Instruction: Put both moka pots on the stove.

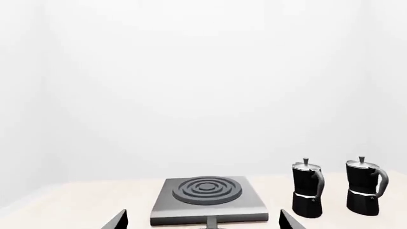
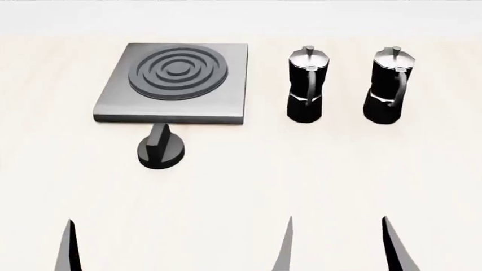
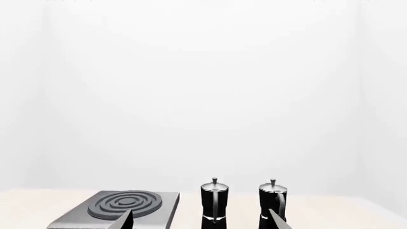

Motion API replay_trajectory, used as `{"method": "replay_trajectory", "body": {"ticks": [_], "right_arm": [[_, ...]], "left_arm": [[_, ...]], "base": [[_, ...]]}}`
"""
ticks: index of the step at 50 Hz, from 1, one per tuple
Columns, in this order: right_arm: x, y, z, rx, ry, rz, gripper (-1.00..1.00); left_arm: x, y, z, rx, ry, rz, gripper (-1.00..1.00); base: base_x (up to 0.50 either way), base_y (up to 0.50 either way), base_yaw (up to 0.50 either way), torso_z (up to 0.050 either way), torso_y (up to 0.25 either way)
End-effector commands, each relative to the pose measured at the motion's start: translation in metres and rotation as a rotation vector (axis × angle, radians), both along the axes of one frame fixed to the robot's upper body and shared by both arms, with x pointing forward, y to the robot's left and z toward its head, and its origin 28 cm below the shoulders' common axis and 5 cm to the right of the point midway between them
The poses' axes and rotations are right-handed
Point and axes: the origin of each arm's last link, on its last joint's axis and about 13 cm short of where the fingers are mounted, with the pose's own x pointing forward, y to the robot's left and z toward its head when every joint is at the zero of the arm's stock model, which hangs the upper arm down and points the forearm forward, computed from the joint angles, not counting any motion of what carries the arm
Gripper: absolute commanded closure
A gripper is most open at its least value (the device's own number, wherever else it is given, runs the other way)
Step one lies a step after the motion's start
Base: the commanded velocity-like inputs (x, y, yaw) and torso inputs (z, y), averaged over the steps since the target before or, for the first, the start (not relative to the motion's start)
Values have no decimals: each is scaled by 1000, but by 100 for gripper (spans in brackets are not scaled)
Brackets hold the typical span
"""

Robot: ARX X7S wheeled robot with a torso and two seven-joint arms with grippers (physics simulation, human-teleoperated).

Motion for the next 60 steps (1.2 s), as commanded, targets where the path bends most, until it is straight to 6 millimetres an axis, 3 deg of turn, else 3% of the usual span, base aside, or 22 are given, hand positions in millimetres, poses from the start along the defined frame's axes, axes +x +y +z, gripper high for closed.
{"method": "replay_trajectory", "body": {"ticks": [1,60], "right_arm": [[-2,0,2,-1,-11,2,-100],[3,0,-4,-12,3,-7,-100]], "left_arm": [[-2,-1,1,2,-7,-4,-100],[0,-2,-3,15,1,2,-100]], "base": [[293,0,0,0,0],[291,0,0,0,0]]}}
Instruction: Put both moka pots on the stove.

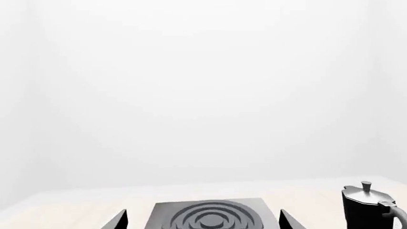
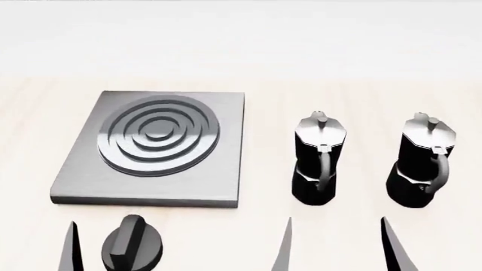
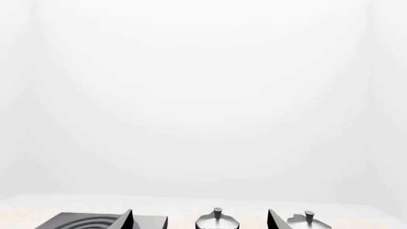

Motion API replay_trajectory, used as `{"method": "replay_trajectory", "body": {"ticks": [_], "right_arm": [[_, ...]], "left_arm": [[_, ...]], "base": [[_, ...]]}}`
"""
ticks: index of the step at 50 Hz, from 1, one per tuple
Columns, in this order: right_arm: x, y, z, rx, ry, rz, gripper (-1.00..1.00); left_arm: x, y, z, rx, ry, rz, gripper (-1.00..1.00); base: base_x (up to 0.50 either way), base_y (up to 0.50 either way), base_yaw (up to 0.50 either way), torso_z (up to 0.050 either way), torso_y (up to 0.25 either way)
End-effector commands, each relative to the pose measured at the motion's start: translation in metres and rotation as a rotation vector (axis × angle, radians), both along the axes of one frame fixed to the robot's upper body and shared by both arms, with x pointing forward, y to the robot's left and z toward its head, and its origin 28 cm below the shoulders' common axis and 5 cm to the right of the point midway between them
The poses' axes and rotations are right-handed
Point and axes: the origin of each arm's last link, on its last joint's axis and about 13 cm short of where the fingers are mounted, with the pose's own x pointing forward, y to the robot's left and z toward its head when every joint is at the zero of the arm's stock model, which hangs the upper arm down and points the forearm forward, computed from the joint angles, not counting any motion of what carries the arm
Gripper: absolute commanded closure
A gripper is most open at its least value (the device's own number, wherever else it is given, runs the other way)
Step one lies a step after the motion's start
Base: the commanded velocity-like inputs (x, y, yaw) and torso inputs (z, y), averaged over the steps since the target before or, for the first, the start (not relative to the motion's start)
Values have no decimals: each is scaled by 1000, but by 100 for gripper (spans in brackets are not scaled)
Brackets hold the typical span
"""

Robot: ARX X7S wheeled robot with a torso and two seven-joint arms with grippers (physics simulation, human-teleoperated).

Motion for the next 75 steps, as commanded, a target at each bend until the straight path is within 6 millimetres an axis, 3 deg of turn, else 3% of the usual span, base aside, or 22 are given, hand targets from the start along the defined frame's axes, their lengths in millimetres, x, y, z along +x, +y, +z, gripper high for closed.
{"method": "replay_trajectory", "body": {"ticks": [1,36,75], "right_arm": [[1,0,-1,2,4,-1,-100],[2,0,-3,3,11,-6,-100],[3,-1,-4,5,14,-9,-100]], "left_arm": [[0,0,0,2,3,0,-100],[2,0,-2,2,7,-2,-100],[2,-2,-3,4,12,-8,-100]], "base": [[293,0,0,0,0],[28,24,0,0,0],[0,163,0,0,0]]}}
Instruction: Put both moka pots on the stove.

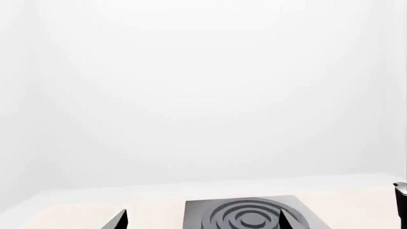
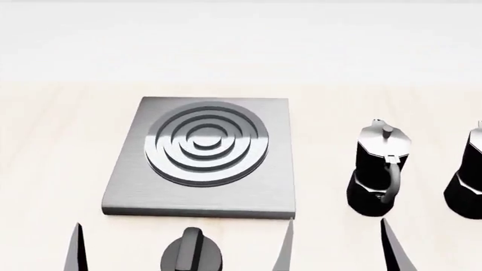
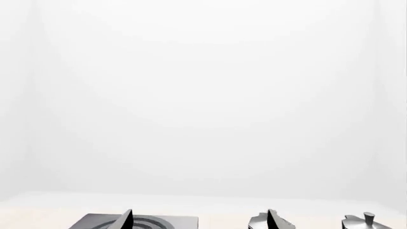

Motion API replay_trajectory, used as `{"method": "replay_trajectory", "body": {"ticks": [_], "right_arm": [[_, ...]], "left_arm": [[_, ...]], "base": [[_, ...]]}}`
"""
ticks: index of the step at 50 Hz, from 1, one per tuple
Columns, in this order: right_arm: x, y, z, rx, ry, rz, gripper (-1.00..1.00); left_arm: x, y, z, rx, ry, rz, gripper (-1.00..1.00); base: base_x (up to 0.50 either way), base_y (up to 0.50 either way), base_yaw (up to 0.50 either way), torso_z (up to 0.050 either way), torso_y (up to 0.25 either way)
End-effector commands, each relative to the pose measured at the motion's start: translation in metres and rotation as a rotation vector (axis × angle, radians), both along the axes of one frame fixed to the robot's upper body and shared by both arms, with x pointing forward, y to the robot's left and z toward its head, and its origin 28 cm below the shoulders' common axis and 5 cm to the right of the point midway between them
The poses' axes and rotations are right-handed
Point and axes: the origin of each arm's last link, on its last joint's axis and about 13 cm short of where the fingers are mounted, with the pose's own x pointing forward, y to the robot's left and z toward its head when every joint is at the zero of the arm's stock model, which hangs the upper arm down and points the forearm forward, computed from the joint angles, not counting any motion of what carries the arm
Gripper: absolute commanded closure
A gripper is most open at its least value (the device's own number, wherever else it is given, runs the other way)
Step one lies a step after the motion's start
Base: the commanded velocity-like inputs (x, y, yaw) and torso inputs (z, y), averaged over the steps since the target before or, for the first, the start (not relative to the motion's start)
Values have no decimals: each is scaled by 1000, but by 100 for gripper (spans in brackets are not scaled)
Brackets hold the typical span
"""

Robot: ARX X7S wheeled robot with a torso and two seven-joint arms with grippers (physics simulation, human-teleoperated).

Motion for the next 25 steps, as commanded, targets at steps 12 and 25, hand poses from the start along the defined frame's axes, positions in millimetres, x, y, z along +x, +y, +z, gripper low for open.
{"method": "replay_trajectory", "body": {"ticks": [12,25], "right_arm": [[3,1,-1,2,29,-33,-100],[19,-10,36,19,-5,-86,-100]], "left_arm": [[1,0,-1,-1,3,0,-100],[0,1,0,-8,2,-2,-100]], "base": [[0,0,0,0,0],[0,0,0,0,0]]}}
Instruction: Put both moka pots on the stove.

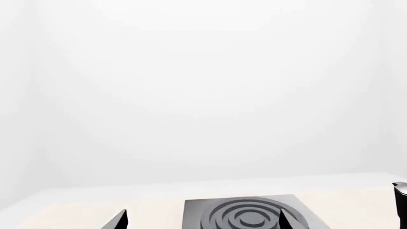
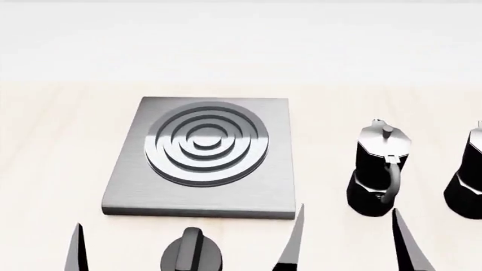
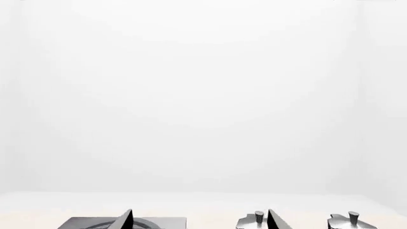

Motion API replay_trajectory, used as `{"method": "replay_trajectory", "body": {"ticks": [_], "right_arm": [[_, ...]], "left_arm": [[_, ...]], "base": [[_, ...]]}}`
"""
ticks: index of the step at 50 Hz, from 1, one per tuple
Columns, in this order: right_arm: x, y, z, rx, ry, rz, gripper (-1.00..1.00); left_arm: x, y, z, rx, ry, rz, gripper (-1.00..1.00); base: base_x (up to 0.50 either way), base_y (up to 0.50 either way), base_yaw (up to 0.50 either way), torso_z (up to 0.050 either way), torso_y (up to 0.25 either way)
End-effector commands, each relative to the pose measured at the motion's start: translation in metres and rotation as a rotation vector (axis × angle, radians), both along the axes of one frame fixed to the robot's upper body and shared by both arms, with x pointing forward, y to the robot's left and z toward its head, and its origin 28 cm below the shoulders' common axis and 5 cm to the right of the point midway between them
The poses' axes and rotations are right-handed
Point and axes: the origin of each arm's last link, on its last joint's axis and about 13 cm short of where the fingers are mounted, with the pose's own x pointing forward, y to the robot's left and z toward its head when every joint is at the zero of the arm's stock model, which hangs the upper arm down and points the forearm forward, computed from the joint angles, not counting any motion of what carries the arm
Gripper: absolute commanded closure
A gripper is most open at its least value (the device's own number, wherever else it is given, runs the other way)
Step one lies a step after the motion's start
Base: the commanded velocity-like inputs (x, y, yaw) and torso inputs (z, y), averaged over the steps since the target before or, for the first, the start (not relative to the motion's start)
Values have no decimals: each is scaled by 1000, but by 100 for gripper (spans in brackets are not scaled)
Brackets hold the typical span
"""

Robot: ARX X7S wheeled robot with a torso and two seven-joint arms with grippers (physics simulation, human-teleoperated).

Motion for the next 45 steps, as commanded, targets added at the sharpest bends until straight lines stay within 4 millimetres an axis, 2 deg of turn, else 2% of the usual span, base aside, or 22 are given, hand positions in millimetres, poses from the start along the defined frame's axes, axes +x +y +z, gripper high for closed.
{"method": "replay_trajectory", "body": {"ticks": [1,8,15,28,31,34,39,45], "right_arm": [[16,-10,31,20,-17,-42,-100],[37,-22,59,3,-19,-78,-100],[58,-34,73,-19,20,-100,-100],[114,-67,79,-66,269,-29,-100],[124,-71,81,-14,338,34,-100],[137,-80,79,-17,411,14,-100],[142,-86,71,-74,514,28,-100],[148,-92,63,-75,551,11,-100]], "left_arm": [[0,1,0,-4,-1,0,-100],[0,1,0,-4,-1,2,-100],[-1,2,1,-4,-3,4,-100],[0,4,3,-5,-8,12,-100],[0,4,3,-7,-7,14,-100],[0,4,3,-7,-8,13,-100],[0,4,2,-3,-9,16,-100],[-1,6,4,2,-17,27,-100]], "base": [[0,0,0,0,0],[0,0,0,0,0],[0,0,0,0,0],[0,0,0,0,0],[0,0,0,0,0],[0,0,0,0,0],[0,0,0,0,0],[0,0,0,0,0]]}}
